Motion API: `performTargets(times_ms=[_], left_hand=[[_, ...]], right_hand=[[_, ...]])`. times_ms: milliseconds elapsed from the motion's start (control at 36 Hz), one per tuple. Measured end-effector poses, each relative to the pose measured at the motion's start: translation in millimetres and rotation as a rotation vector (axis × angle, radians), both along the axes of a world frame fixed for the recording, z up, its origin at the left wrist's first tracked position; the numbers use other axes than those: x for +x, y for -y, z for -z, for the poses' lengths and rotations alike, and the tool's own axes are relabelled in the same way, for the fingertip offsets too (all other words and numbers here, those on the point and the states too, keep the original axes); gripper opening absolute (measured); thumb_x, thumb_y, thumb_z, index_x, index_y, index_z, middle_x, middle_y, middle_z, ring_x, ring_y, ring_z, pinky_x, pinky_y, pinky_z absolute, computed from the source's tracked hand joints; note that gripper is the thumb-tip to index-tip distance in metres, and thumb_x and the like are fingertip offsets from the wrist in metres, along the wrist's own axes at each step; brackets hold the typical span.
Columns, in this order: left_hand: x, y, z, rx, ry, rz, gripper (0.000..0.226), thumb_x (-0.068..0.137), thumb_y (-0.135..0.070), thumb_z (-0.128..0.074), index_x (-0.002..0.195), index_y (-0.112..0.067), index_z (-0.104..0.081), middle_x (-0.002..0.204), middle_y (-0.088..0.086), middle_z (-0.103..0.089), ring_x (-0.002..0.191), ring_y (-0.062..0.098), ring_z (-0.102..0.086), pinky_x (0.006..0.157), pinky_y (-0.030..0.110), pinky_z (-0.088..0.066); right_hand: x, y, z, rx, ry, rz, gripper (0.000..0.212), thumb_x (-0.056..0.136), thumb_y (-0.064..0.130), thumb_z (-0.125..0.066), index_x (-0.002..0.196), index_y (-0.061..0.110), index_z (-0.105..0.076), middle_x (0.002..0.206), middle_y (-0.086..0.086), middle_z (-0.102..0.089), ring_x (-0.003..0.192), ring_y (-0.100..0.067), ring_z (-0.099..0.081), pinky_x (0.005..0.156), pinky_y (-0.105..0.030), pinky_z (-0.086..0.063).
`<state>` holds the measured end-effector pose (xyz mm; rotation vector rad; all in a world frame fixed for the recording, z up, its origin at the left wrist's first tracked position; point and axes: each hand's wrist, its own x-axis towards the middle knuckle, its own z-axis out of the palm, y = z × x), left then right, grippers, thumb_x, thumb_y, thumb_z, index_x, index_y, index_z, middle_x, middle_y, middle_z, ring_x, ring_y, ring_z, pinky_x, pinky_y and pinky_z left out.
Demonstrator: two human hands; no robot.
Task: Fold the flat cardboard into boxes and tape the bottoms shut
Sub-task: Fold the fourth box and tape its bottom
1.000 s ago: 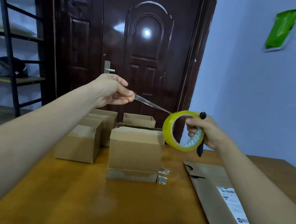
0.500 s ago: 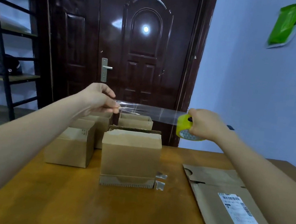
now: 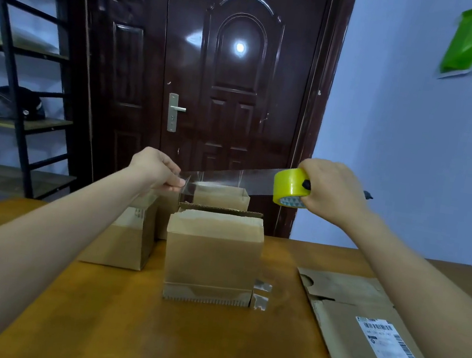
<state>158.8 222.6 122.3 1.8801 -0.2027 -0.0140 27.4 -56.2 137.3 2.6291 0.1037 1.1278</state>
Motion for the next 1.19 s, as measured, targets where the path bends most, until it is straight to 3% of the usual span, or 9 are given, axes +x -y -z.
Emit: performTargets(times_ms=[139,333,444,556,722,806,917,1111,1194], left_hand=[[3.0,2.2,-4.1,-0.099,-0.031,-0.031,0.082,0.070,0.012,-0.074,0.141,-0.010,-0.040,0.102,0.022,-0.064,0.070,0.026,-0.069,0.046,0.020,-0.054],[8.8,1.9,2.4,-0.112,0.016,-0.041,0.115,0.070,0.011,-0.076,0.152,-0.029,-0.006,0.139,0.015,-0.046,0.083,0.028,-0.070,0.074,0.035,-0.059],[4.2,0.0,4.0,-0.181,-0.067,-0.005,0.090,0.073,0.009,-0.074,0.147,-0.006,-0.025,0.101,0.020,-0.065,0.076,0.025,-0.070,0.071,0.029,-0.059],[1.5,-3.7,0.7,-0.174,-0.120,0.043,0.038,0.076,0.003,-0.073,0.112,0.002,-0.061,0.087,0.016,-0.069,0.062,0.013,-0.070,0.058,0.019,-0.056],[0.9,-3.2,-6.5,-0.227,-0.206,0.082,0.007,0.082,-0.002,-0.069,0.089,-0.004,-0.066,0.078,0.009,-0.067,0.062,0.011,-0.066,0.060,0.025,-0.057],[-0.4,0.8,-13.3,-0.221,-0.220,0.116,0.005,0.085,-0.003,-0.066,0.084,-0.006,-0.063,0.075,0.006,-0.065,0.050,0.007,-0.063,0.062,0.029,-0.057],[-6.6,9.2,-24.8,-0.180,-0.213,0.084,0.008,0.089,-0.002,-0.061,0.083,-0.008,-0.062,0.075,0.005,-0.066,0.060,0.008,-0.062,0.073,0.026,-0.051],[-10.1,3.8,-29.1,-0.139,-0.198,0.054,0.010,0.089,0.001,-0.059,0.081,-0.005,-0.062,0.049,0.001,-0.063,0.052,0.009,-0.059,0.063,0.024,-0.045],[-11.0,-2.3,-23.9,-0.102,-0.187,0.064,0.013,0.090,0.002,-0.056,0.079,-0.003,-0.061,0.051,0.003,-0.060,0.055,0.012,-0.053,0.063,0.025,-0.044]], right_hand=[[-0.7,-5.3,-2.3,-0.059,0.139,-0.141,0.033,0.053,0.006,-0.078,0.080,0.005,-0.060,0.067,-0.009,-0.060,0.056,-0.032,-0.055,0.053,-0.029,-0.035],[0.6,-6.3,-4.7,-0.065,0.176,-0.175,0.037,0.055,0.009,-0.082,0.085,0.004,-0.061,0.071,-0.010,-0.062,0.059,-0.031,-0.058,0.053,-0.034,-0.042],[1.8,-2.9,-5.1,-0.013,0.160,-0.148,0.040,0.050,0.006,-0.084,0.084,0.002,-0.061,0.070,-0.012,-0.062,0.058,-0.034,-0.059,0.055,-0.031,-0.042],[3.7,2.5,-4.9,0.039,0.102,-0.062,0.035,0.063,0.007,-0.078,0.093,0.002,-0.061,0.082,-0.013,-0.064,0.073,-0.036,-0.060,0.061,-0.034,-0.039],[6.2,12.1,-5.8,0.211,-0.011,0.048,0.032,0.080,0.014,-0.061,0.111,0.010,-0.053,0.104,-0.006,-0.060,0.096,-0.028,-0.056,0.065,-0.030,-0.034],[9.6,17.4,-1.6,0.283,-0.021,0.084,0.031,0.081,0.012,-0.060,0.112,0.011,-0.053,0.105,-0.006,-0.061,0.094,-0.027,-0.056,0.065,-0.029,-0.034],[15.2,25.2,12.0,0.472,0.021,0.088,0.034,0.084,0.005,-0.056,0.117,0.011,-0.056,0.108,-0.010,-0.064,0.096,-0.032,-0.059,0.069,-0.033,-0.043],[18.3,37.0,30.7,0.640,0.038,-0.006,0.032,0.081,0.001,-0.060,0.112,0.009,-0.062,0.105,-0.009,-0.064,0.096,-0.029,-0.059,0.075,-0.034,-0.046],[18.4,40.4,34.0,0.513,-0.022,0.005,0.034,0.083,0.000,-0.058,0.115,0.009,-0.059,0.109,-0.008,-0.059,0.097,-0.029,-0.057,0.071,-0.035,-0.044]])
